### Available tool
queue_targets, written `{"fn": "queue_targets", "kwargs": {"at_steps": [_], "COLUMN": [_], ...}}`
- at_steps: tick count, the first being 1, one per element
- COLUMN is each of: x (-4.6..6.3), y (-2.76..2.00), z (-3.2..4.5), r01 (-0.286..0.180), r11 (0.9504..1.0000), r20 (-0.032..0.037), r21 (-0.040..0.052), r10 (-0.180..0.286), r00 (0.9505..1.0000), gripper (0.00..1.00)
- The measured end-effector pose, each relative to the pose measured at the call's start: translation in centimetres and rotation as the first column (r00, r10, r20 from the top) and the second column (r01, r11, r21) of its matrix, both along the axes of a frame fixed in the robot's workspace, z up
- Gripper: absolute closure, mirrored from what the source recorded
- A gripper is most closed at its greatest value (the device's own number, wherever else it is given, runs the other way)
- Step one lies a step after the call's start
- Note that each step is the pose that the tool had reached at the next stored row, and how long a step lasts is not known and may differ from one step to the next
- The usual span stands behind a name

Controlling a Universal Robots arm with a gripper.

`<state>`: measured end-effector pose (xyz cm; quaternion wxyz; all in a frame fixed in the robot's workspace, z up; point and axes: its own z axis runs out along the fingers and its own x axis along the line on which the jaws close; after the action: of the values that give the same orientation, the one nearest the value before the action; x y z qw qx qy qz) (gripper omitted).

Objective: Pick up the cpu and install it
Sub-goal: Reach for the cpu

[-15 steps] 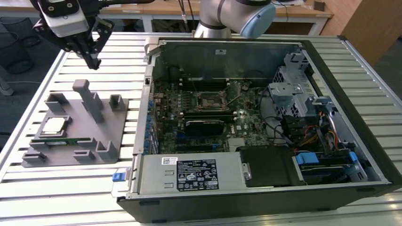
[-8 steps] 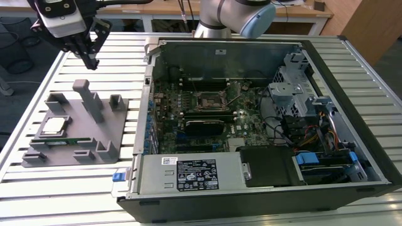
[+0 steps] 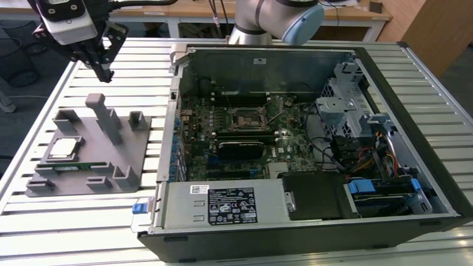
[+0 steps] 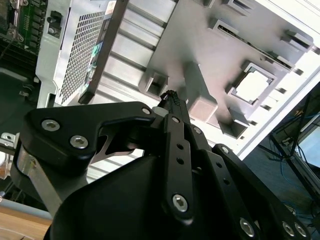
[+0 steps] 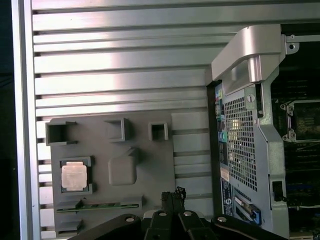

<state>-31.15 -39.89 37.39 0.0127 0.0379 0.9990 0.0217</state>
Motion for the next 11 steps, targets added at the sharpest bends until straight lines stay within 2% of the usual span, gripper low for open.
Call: {"fn": "queue_targets", "kwargs": {"at_steps": [11], "x": [-0.71], "y": [0.00], "z": [-0.10], "r01": [0.000], "r11": [1.0000], "r20": [-0.0001], "r21": [0.0000], "r10": [0.000], "r00": [1.0000], "gripper": [0.89]}}
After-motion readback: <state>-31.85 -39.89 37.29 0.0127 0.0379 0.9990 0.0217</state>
